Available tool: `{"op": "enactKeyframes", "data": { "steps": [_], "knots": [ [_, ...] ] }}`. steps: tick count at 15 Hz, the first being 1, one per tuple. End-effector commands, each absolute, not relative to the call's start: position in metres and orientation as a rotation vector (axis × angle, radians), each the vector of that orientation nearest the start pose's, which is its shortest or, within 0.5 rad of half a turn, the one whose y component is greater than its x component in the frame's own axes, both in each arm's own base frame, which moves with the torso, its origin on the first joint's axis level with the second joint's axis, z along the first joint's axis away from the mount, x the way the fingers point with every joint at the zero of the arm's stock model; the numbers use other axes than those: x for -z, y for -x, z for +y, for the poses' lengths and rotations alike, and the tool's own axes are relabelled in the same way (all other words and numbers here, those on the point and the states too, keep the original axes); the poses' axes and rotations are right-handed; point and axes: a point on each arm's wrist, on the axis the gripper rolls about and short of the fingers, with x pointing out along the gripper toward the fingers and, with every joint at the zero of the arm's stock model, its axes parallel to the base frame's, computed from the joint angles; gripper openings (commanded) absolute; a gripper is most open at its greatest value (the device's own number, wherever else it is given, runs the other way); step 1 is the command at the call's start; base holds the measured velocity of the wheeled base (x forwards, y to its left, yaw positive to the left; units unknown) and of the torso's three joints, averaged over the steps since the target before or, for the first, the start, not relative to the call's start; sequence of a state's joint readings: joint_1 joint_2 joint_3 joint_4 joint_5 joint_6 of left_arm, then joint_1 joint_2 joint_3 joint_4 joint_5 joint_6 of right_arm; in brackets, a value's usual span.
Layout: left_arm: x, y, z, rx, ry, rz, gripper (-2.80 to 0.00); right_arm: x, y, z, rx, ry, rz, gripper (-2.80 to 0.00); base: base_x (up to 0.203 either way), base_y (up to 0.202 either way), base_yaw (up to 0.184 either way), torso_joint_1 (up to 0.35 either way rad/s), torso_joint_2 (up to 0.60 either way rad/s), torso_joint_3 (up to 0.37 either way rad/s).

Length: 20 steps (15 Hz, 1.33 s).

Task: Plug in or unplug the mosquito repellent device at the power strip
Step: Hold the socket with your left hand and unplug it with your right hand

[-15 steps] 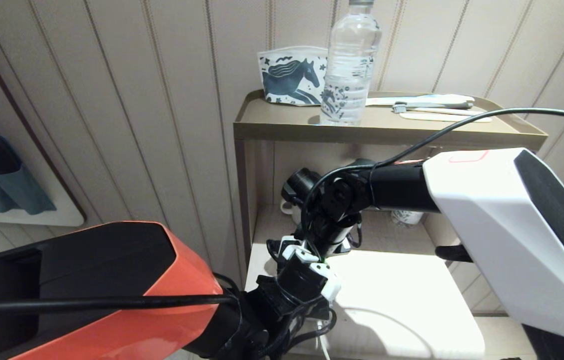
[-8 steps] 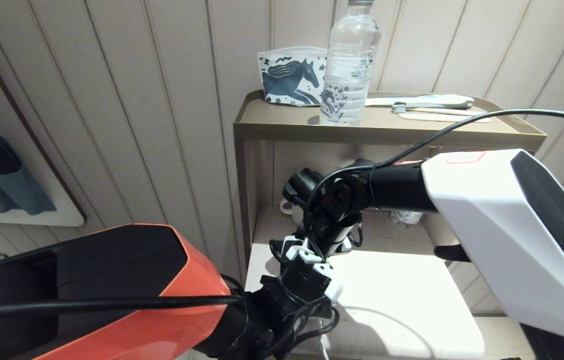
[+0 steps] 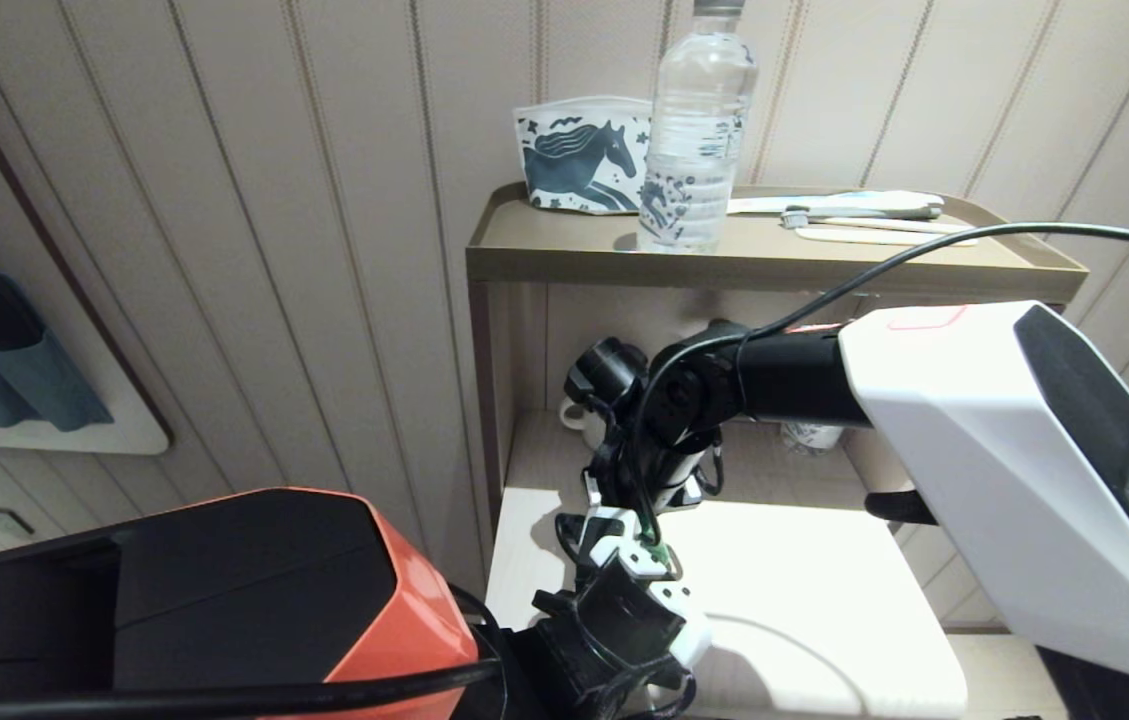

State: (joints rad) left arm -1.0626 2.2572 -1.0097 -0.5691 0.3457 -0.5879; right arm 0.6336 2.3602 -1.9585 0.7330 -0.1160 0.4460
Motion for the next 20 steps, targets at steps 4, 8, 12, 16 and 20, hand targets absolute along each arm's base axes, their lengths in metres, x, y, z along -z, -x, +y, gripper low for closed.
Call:
{"op": "enactKeyframes", "data": {
  "steps": [4,8,12,16,20],
  "knots": [
    [-0.024,-0.201,-0.339,0.489,0.094,0.706,-2.8,-0.118,-0.361,0.263,-0.207,0.028,1.139,-2.8,0.0,0.0,0.0,0.0,0.0,0.0],
    [-0.011,-0.201,-0.34,0.458,0.063,0.713,-2.8,-0.123,-0.359,0.264,-0.214,0.026,1.13,-2.8,0.0,0.0,0.0,0.0,0.0,0.0],
    [-0.008,-0.202,-0.34,0.451,0.064,0.698,-2.8,-0.126,-0.356,0.264,-0.216,0.02,1.126,-2.8,0.0,0.0,0.0,0.0,0.0,0.0],
    [-0.005,-0.202,-0.34,0.448,0.06,0.704,-2.8,-0.145,-0.352,0.261,-0.23,0.002,1.088,-2.8,0.0,0.0,0.0,0.0,0.0,0.0],
    [-0.001,-0.202,-0.34,0.445,0.058,0.709,-2.8,-0.157,-0.349,0.258,-0.236,-0.006,1.063,-2.8,0.0,0.0,0.0,0.0,0.0,0.0]
  ]
}}
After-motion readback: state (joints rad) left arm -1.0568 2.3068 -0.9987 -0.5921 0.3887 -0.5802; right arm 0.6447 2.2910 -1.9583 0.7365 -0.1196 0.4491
